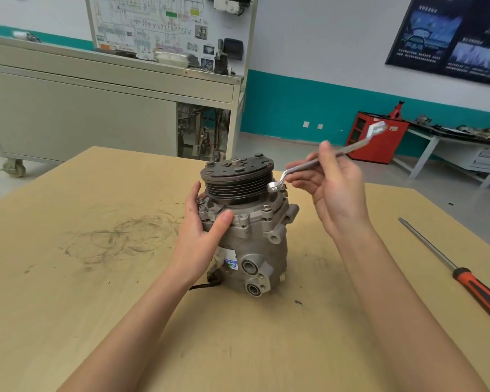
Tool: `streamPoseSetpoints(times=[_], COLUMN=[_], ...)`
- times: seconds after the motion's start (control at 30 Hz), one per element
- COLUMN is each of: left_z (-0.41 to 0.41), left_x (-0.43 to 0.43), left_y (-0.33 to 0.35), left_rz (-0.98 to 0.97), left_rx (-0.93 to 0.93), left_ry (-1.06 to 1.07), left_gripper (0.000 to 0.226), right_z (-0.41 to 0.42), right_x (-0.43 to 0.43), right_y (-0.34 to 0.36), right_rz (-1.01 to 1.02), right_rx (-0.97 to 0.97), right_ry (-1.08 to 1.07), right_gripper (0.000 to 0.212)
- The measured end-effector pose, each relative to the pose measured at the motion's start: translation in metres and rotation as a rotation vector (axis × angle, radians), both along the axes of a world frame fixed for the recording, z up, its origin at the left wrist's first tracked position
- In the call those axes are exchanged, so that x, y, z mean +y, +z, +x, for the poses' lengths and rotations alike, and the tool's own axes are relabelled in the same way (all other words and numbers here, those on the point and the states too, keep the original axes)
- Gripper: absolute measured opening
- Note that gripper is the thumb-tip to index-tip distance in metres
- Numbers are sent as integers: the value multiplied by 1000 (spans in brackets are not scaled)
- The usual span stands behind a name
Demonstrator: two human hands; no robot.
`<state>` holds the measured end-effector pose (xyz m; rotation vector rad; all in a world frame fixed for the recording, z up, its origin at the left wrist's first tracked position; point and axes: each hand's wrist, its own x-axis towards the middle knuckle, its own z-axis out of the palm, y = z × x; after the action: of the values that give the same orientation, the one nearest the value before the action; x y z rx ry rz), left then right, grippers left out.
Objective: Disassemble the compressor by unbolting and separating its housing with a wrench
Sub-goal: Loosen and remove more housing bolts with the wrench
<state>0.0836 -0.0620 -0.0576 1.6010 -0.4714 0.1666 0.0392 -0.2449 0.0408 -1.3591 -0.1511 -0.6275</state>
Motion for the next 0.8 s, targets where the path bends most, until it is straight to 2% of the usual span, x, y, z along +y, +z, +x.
streamPoseSetpoints(times=[0.17, 0.27, 0.37, 0.4, 0.47, 0.53, 0.6, 0.67, 0.7, 0.8], left_z=[1, 2, 2, 2, 3, 2, 1, 0, 0, -1], left_x=[-1, -2, -2, -2, -1, -1, -1, -1, -1, 0], left_y=[1, 1, 0, 0, 0, 1, 1, 1, 1, 3], left_rz=[-2, -6, -7, -7, -6, -6, -2, -5, -7, -8], left_rx=[-8, -23, -25, -29, -28, -15, -12, -8, -6, -13], left_ry=[3, 8, 13, 16, 17, 10, 9, 6, 4, -1], left_gripper=[102, 102, 102, 101, 102, 102, 102, 103, 103, 103], right_z=[-30, -36, -39, -40, -36, -25, -10, 2, 5, 3], right_x=[28, 33, 32, 31, 27, 16, 5, -1, -2, -6], right_y=[-16, -28, -39, -43, -43, -36, -25, -14, -8, 5], right_rz=[-437, -741, -886, -867, -569, -212, 10, 107, 113, 64], right_rx=[-333, -478, -530, -552, -457, -255, -7, 190, 228, 107], right_ry=[-253, -393, -401, -367, -239, -117, 67, 228, 252, 165], right_gripper=[15, 29, 36, 32, 21, 27, 34, 35, 35, 32])
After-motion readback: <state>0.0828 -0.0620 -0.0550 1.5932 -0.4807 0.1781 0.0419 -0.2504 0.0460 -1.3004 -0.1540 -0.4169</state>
